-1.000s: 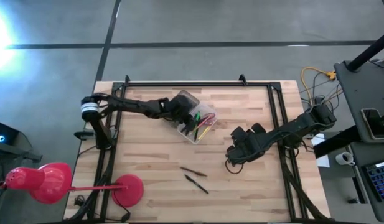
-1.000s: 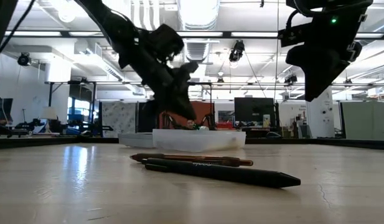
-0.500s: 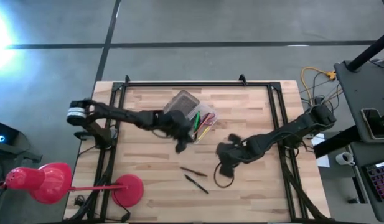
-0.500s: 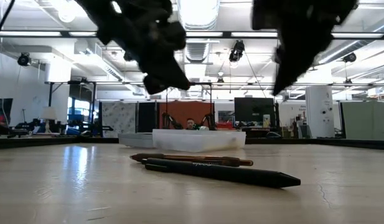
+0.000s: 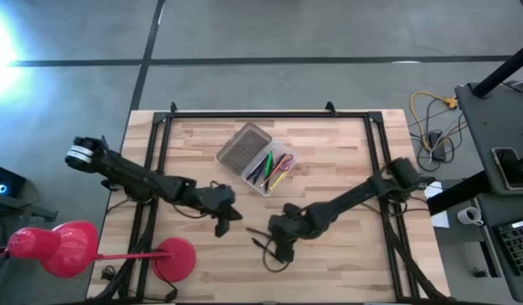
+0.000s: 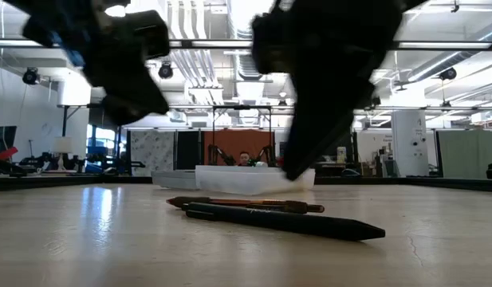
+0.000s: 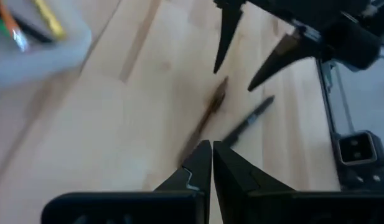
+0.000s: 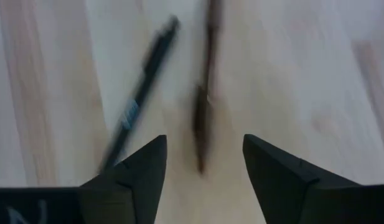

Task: Pick & place school supplies into a supply box
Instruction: Put the brown pen into the supply box, then put the black pen into the supply box

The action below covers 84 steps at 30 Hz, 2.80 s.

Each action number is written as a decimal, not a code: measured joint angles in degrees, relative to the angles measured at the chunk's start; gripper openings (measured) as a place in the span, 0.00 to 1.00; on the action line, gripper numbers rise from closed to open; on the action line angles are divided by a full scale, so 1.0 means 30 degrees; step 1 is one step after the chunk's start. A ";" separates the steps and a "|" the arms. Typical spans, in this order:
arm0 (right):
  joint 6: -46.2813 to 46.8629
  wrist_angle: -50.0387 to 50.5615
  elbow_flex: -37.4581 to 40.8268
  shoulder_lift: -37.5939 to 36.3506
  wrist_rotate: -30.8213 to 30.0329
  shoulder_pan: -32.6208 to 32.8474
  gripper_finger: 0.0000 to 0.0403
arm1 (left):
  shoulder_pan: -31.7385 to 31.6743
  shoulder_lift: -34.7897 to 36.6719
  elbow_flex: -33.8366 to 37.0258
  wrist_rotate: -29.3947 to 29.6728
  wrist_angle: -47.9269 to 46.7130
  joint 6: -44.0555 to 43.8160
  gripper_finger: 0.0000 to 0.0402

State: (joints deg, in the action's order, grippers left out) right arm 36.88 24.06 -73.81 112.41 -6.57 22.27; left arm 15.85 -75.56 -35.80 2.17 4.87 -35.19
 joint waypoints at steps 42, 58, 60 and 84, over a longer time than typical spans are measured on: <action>-0.3112 0.7495 -0.4131 -0.0324 -0.7879 -0.5024 0.04 | 0.3985 -0.1580 0.1045 0.1468 0.2804 -0.2028 0.00; -1.8586 0.7129 -0.4109 0.0623 -0.5408 -0.9134 0.23 | 0.3986 -0.5007 -0.2270 0.1393 0.3173 -0.0750 0.00; -1.9638 0.6859 -0.4225 0.0662 -0.5545 -0.9103 0.28 | 0.3986 -0.5546 -0.2976 0.1398 0.2635 0.0079 0.00; -1.1651 1.0833 -0.2808 -0.5286 -0.7366 -0.7586 0.62 | 0.3574 -1.1597 -0.9607 -0.0132 -0.0076 0.8216 0.30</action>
State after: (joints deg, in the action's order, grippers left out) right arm 1.93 56.56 -82.23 96.56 -28.67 -0.49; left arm 26.58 -110.36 -64.62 1.77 4.64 -10.54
